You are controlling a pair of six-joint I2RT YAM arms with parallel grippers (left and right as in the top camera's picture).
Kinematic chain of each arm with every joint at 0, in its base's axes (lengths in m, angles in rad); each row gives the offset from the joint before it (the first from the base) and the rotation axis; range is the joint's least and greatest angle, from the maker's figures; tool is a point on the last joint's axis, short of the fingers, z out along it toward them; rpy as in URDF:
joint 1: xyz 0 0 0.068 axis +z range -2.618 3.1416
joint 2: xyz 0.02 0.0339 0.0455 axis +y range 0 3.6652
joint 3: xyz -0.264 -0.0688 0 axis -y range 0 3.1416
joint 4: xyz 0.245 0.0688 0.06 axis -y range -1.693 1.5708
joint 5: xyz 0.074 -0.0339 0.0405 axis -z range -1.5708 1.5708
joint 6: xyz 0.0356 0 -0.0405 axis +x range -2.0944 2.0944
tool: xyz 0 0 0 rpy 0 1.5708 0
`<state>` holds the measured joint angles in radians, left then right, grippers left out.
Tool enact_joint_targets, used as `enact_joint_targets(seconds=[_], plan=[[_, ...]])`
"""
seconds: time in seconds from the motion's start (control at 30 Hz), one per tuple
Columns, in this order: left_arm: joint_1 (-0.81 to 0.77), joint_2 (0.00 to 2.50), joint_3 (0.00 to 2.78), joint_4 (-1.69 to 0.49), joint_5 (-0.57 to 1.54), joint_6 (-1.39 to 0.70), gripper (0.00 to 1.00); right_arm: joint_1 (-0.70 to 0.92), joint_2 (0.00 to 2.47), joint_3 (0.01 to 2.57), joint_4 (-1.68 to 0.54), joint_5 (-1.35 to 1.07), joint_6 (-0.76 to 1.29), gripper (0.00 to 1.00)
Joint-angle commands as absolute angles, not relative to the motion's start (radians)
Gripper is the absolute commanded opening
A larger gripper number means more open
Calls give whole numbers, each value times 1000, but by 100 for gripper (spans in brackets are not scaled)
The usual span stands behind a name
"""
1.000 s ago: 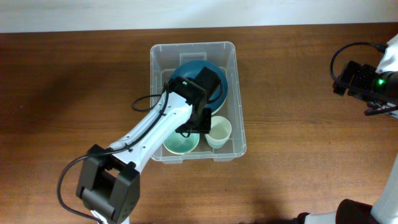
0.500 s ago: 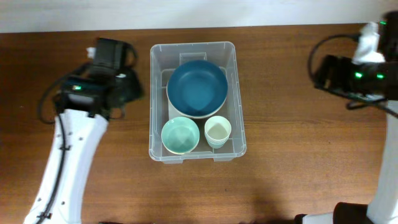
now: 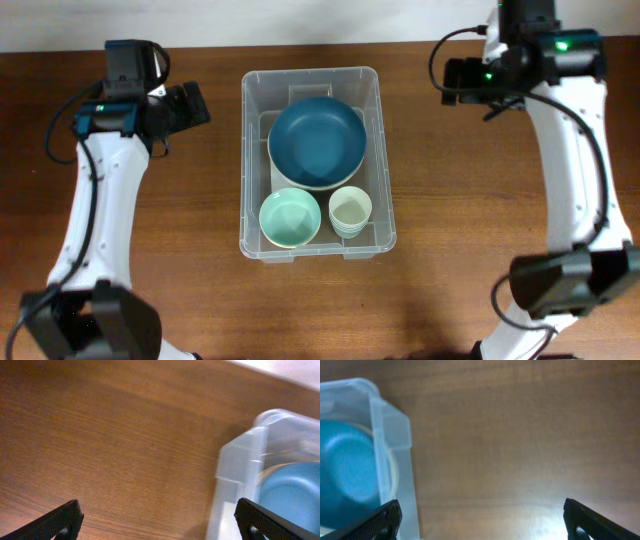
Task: Pack container
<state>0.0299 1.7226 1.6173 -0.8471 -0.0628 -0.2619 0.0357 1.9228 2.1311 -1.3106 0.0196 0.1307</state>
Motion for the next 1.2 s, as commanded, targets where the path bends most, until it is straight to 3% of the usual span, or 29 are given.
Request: enact_joint_targets(seconds=[0.0,0.63,0.97,1.17], plan=[[33,1773,1614,-847,-37,-230,99,46,1983,2130,-1249,26,128,99],[33,1740,1615,-942,-29,-157,100,45,1924,2130,-1278,36,87,99],[34,1501,1580,-1000,-14,-110,100,46,1781,2130,-1319,39,94,99],[34,1299,1398,-934,-13,-110,100,46,1683,2117,-1334,39,94,99]])
